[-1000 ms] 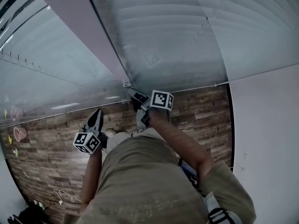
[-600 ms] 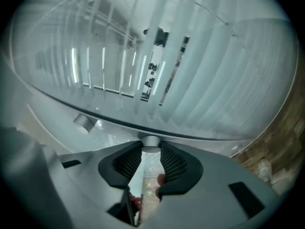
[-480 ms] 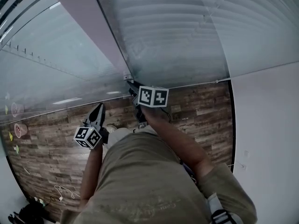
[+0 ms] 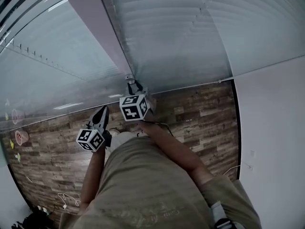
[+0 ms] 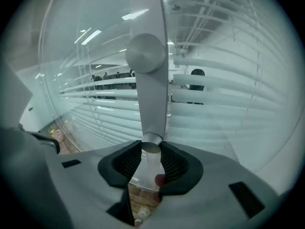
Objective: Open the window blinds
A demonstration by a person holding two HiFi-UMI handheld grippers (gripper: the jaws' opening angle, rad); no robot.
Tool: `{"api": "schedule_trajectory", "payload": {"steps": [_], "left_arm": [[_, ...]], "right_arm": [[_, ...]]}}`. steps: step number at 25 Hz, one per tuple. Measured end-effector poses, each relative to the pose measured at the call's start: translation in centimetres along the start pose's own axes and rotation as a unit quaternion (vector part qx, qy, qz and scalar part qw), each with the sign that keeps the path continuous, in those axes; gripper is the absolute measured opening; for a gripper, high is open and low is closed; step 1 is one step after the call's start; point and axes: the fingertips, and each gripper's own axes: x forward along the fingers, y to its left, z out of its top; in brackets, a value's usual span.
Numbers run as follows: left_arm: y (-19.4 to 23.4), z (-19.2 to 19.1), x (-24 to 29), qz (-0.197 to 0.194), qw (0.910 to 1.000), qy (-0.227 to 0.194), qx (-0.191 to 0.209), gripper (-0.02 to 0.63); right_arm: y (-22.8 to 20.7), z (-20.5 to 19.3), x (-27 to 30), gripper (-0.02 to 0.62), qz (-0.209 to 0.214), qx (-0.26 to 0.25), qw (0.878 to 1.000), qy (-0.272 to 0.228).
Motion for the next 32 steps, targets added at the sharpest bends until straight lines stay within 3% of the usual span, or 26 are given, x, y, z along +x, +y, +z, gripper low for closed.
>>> {"api": "schedule_trajectory", "payload": {"steps": [5,9,11,13,14,15,16,18,20,25,28,30,31,32], "left_arm": [[0.0,0.6,-0.5,-0.009,0.9999,0.013,0.002,0.012],[0.0,0.3,-0.7,-0.014,0.9997,0.021,0.005,0.012],[-0.1,0.2,-0.8,-0.016,0.9996,0.023,0.007,0.012],[0.0,0.2,-0.9,-0.018,0.9995,0.024,0.008,0.012],[0.0,0.2,-0.9,-0.019,0.9995,0.024,0.008,0.012],[0.1,0.3,-0.9,-0.019,0.9995,0.024,0.008,0.012],[0.2,0.4,-1.0,-0.018,0.9995,0.024,0.008,0.012],[0.5,0.5,-1.1,-0.017,0.9995,0.024,0.007,0.012],[0.6,0.5,-1.3,-0.015,0.9996,0.026,0.005,0.012],[0.5,0.6,-1.2,-0.014,0.9995,0.027,0.005,0.012],[0.2,0.6,-1.2,-0.014,0.9995,0.027,0.007,0.012],[0.3,0.6,-1.2,-0.011,0.9996,0.026,0.008,0.012],[0.5,0.6,-1.2,-0.009,0.9996,0.026,0.008,0.012],[0.7,0.6,-1.2,-0.007,0.9996,0.026,0.007,0.012]], "right_arm": [[0.2,1.0,-0.1,0.129,-0.067,-0.119,0.991,-0.012],[0.1,0.8,-0.2,0.129,-0.131,-0.242,0.961,-0.016],[0.1,0.5,-0.2,0.129,-0.138,-0.262,0.955,-0.024],[0.4,-0.2,0.2,0.129,-0.084,-0.195,0.977,-0.029],[0.7,-1.0,0.4,0.148,-0.033,-0.121,0.992,-0.025],[1.0,-1.8,0.5,0.175,0.028,-0.026,0.999,-0.019],[1.2,-2.3,0.6,0.192,0.085,0.076,0.993,-0.015],[1.1,-2.3,0.1,0.198,0.162,0.246,0.955,-0.027],[0.3,-1.4,-0.5,0.196,0.191,0.337,0.92,-0.057],[-0.5,-0.1,-0.5,0.196,0.231,0.433,0.867,-0.081],[-0.1,0.3,-0.7,0.132,0.253,0.458,0.848,-0.081],[0.0,0.3,-0.7,0.127,0.248,0.458,0.85,-0.079],[0.1,0.2,-0.5,0.127,0.239,0.446,0.859,-0.077],[0.1,0.2,-0.3,0.126,0.223,0.42,0.877,-0.074]]}}
